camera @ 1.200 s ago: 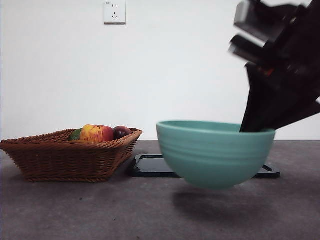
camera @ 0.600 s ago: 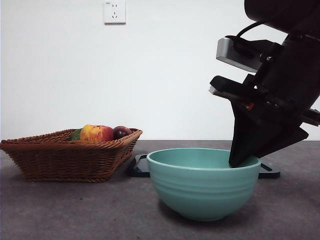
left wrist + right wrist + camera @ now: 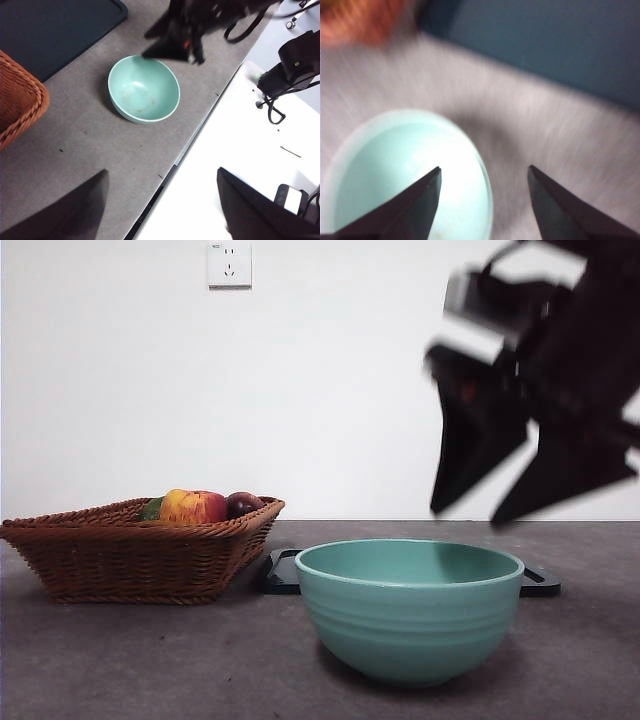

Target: Pick up the wifruite, put it on the bowl, pick up the plate, put it on desk

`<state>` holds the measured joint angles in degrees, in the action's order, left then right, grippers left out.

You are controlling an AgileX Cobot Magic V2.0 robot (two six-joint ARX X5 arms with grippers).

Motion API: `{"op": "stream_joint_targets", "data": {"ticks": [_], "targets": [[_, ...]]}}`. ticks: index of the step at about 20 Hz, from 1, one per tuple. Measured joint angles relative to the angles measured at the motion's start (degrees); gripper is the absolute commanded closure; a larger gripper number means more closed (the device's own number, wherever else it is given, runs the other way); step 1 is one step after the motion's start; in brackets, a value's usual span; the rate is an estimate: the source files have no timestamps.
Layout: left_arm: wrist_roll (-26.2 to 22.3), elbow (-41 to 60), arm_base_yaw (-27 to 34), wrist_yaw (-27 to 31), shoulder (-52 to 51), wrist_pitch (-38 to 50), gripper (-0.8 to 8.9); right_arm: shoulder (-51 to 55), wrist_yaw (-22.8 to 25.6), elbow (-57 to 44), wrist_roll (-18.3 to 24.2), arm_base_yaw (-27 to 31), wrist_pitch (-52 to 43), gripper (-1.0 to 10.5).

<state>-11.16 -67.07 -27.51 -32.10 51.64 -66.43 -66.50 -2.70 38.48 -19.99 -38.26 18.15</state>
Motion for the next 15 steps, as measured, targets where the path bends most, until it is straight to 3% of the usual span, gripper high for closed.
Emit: {"op": "stream_joint_targets", "data": {"ticks": [5, 11, 15], "targets": [[0.00, 0.00, 0.00, 0.00, 0.00, 0.00, 4.70, 9.11, -0.59, 7.30, 0.02, 0.00, 8.81, 6.7], [0.00, 0.00, 0.00, 0.00, 0.00, 0.00, 4.70, 18.25, -10.38, 9.81, 0.02, 0.00, 20.09, 6.7], [0.00, 0.00, 0.00, 0.00, 0.00, 0.00, 4.70, 22.73, -13.03, 9.81, 0.17, 0.00, 30.14, 6.7]]}}
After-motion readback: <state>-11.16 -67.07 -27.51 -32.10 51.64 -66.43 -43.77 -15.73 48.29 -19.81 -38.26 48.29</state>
